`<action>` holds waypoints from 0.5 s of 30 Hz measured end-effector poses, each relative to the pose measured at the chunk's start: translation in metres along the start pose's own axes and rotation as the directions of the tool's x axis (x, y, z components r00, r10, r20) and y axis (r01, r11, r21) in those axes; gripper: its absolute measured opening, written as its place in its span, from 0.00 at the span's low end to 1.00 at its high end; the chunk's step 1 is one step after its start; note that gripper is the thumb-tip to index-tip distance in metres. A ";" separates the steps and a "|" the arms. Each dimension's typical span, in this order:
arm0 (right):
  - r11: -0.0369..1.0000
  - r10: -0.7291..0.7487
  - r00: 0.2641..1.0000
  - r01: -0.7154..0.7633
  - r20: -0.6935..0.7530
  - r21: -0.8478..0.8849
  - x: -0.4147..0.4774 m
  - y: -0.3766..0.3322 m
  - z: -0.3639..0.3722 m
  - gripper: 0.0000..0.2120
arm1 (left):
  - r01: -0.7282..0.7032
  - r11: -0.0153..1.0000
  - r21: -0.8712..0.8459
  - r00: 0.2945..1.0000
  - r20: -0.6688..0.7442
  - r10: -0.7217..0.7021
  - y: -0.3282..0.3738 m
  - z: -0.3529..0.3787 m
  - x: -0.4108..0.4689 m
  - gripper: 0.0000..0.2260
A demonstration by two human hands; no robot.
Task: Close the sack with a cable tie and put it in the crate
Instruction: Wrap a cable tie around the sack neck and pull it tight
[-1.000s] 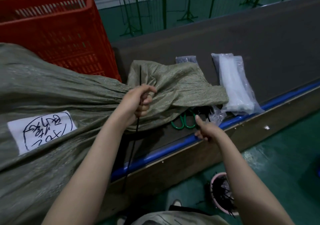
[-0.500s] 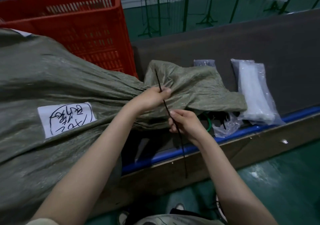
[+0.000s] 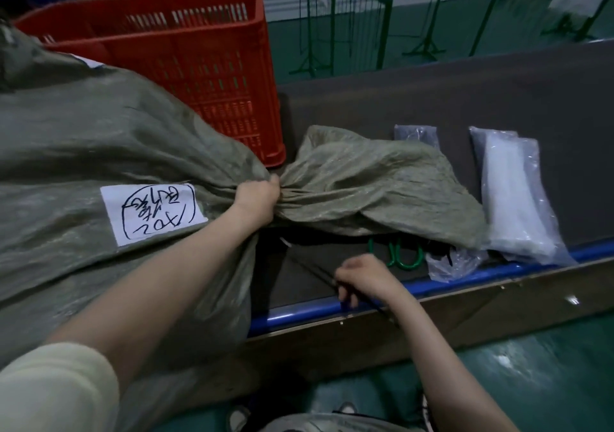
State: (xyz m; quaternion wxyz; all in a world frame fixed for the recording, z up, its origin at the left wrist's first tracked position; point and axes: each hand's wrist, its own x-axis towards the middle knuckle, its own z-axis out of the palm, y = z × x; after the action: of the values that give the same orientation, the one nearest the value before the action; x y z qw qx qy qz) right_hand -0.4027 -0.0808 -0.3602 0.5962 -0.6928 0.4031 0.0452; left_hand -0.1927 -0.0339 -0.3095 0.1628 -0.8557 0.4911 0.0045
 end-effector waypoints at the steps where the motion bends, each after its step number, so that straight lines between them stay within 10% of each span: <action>1: 0.997 0.045 0.996 -0.040 0.076 -0.067 -0.003 0.001 0.001 0.10 | 0.034 0.997 -0.069 0.999 -0.036 -0.037 -0.006 -0.004 0.003 0.22; 15: 0.937 0.200 0.963 -0.135 -0.179 0.323 0.086 -0.049 0.070 0.17 | 0.248 0.856 -0.454 0.969 0.098 -0.228 -0.055 -0.026 0.024 0.17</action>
State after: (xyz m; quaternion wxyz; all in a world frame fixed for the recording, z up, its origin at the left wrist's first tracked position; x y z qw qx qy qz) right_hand -0.2859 -0.0654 -0.3884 0.6451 -0.5553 0.5234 -0.0403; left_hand -0.1383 -0.0358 -0.2740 -0.0364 -0.9235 0.3630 0.1185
